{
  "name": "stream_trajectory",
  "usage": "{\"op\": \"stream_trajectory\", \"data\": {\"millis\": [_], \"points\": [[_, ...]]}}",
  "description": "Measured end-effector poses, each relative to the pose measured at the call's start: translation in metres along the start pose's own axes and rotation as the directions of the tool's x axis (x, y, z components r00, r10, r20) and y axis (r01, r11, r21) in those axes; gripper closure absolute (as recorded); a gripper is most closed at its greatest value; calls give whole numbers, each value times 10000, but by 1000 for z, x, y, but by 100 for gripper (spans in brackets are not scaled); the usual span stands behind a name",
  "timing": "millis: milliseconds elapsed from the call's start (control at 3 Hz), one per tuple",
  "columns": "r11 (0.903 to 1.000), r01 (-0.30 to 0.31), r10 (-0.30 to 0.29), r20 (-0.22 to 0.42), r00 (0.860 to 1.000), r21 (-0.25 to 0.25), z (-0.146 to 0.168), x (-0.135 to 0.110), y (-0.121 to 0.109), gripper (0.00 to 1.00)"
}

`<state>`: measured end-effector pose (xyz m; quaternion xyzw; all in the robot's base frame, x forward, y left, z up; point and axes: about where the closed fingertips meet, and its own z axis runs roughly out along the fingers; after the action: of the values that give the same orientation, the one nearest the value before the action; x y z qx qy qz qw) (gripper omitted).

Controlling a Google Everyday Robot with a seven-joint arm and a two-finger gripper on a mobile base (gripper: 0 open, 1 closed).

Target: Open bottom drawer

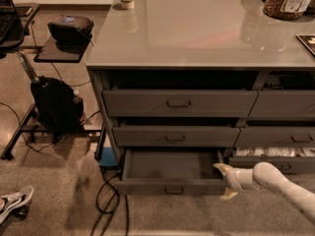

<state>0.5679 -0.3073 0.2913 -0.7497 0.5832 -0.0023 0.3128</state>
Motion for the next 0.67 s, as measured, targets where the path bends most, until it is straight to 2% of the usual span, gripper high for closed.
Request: {"op": "stream_trajectory", "data": {"millis": [333,667], "points": [[9986,98,-109,217,9997,510,10,-10,-32,43],[9930,-102,72,257,9996,1175,21,-10,-59,66]]}}
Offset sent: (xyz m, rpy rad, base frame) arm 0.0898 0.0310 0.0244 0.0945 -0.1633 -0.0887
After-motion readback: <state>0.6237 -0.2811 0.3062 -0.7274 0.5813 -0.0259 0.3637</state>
